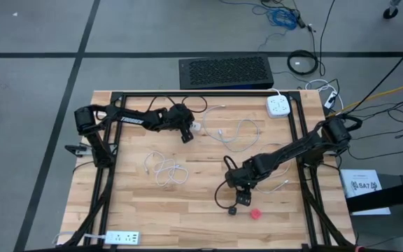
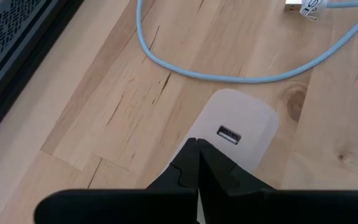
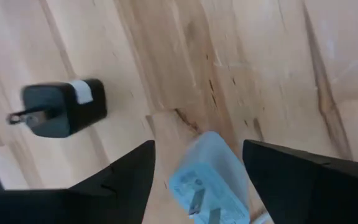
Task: Insert USB
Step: Insert the white charger adapter into the white outlet extension
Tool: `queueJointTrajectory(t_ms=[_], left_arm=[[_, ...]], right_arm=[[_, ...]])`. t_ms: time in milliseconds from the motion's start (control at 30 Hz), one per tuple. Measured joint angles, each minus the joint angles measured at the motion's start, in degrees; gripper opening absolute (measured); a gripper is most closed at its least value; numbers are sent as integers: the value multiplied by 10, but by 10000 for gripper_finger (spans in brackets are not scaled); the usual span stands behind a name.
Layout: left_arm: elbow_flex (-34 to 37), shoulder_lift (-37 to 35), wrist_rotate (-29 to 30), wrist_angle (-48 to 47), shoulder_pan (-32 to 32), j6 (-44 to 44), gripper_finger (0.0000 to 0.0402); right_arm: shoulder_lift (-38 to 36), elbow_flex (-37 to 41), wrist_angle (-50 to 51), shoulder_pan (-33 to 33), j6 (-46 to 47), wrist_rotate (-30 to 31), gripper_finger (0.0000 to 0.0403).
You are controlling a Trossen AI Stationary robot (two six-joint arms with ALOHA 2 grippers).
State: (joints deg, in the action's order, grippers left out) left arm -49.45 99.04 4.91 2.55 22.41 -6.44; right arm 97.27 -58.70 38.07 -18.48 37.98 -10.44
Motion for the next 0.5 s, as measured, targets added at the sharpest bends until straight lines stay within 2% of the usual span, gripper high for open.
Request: queueJointTrajectory(t_ms=[133,233,500], left_arm=[[0,0,0,0,0,0,2],[0,0,0,0,0,0,2],[0,0,0,0,0,0,2]], right_arm=[[14,0,8,-1,-2,0,203],[13,-2,14,0,-14,-1,200],[11,-75,122,0,-117,46,258]])
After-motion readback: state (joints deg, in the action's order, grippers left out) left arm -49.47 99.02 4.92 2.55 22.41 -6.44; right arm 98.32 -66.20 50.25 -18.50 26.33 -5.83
